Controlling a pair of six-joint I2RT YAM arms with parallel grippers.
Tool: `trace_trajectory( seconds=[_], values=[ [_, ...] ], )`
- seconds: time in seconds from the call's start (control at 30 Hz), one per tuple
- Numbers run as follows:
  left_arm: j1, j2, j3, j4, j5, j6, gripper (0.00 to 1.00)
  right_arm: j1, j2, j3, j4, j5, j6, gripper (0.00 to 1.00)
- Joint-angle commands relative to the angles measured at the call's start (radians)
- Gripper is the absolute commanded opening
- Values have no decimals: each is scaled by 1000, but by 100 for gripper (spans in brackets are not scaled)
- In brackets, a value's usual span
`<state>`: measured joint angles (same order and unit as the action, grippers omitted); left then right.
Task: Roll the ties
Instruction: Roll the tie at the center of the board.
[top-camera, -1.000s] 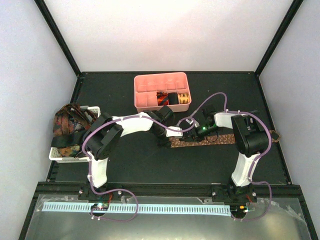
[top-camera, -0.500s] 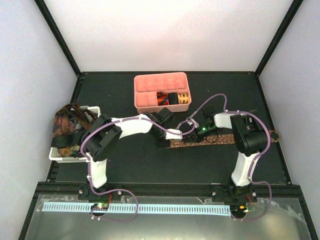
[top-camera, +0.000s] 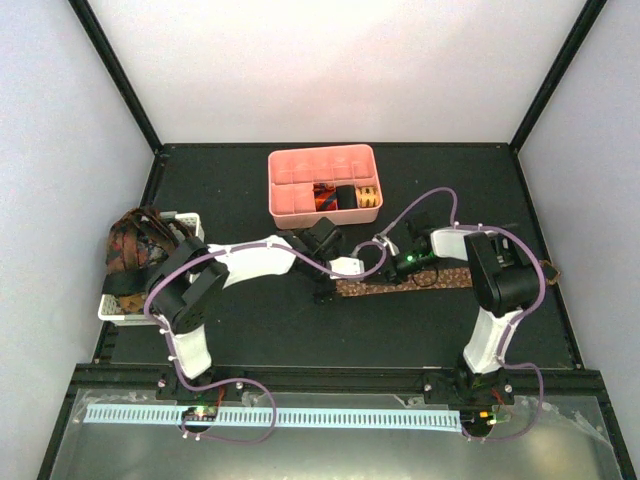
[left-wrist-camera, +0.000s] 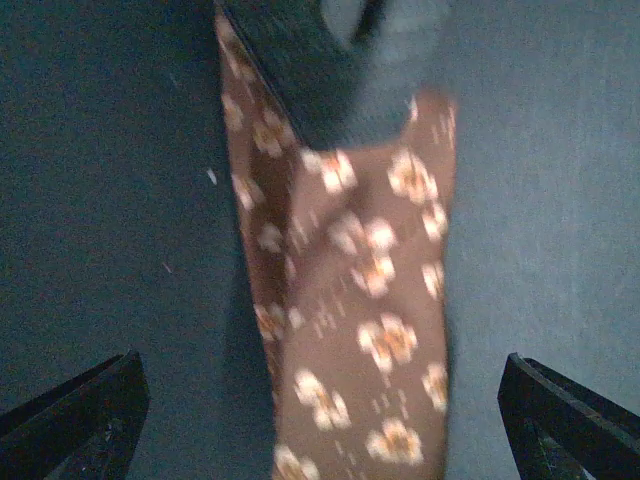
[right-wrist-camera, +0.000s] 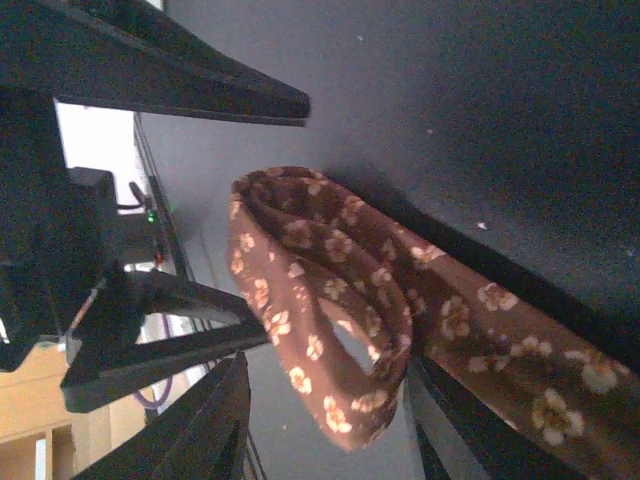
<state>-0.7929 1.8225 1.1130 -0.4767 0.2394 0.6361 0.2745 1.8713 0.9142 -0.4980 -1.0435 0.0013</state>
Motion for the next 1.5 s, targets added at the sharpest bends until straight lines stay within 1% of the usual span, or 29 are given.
trace_trajectory(
  seconds=[0.0, 0.2, 0.47, 0.5, 0.6, 0.63, 0.73, 0.8, 0.93, 0.97, 1.0, 1.03, 1.07, 1.1, 1.17, 1.27, 1.33, 1.47],
  values=[
    [-10, 3, 32, 124, 81, -63, 99, -55, -110, -25, 1, -50, -6, 47],
    [-22, 103, 87, 166, 133, -98, 99, -159, -179, -58, 34, -34, 20, 48],
    [-49, 186, 120, 187, 121, -124, 99, -186, -192, -65, 38, -33, 24, 52],
    [-51, 197, 126, 181, 122, -125, 96, -186, -190, -66, 38, -35, 23, 52],
    [-51, 204, 120, 166, 126, -119, 83, -186, -187, -67, 38, -32, 21, 51],
    [-52, 198, 109, 168, 130, -110, 77, -186, -187, -68, 38, -31, 18, 51],
    [-52, 180, 82, 166, 140, -84, 55, -186, -185, -73, 39, -28, 17, 50],
    [-53, 169, 68, 170, 138, -78, 47, -186, -179, -74, 38, -30, 16, 50],
    [-51, 149, 49, 185, 135, -84, 41, -184, -161, -82, 42, -26, 14, 47],
    [-52, 134, 42, 197, 140, -92, 43, -183, -156, -86, 44, -24, 14, 46],
    [-46, 120, 31, 214, 151, -100, 47, -183, -153, -89, 45, -22, 14, 45],
    [-42, 106, 21, 230, 161, -114, 57, -180, -147, -91, 45, -21, 13, 45],
    [-36, 87, 8, 245, 170, -134, 70, -176, -144, -92, 45, -23, 12, 45],
    [-26, 60, -11, 271, 177, -158, 81, -171, -144, -93, 46, -24, 11, 45],
    [2, -10, -94, 354, 207, -201, 91, -146, -148, -99, 61, -20, 18, 45],
    [49, -115, -221, 517, 252, -250, 98, -93, -141, -91, 81, -8, 37, 45],
    [72, -164, -299, 608, 259, -275, 99, -61, -127, -73, 73, -1, 35, 45],
    [105, -206, -415, 757, 254, -337, 99, -13, -95, -55, 53, 37, 18, 50]
  ],
)
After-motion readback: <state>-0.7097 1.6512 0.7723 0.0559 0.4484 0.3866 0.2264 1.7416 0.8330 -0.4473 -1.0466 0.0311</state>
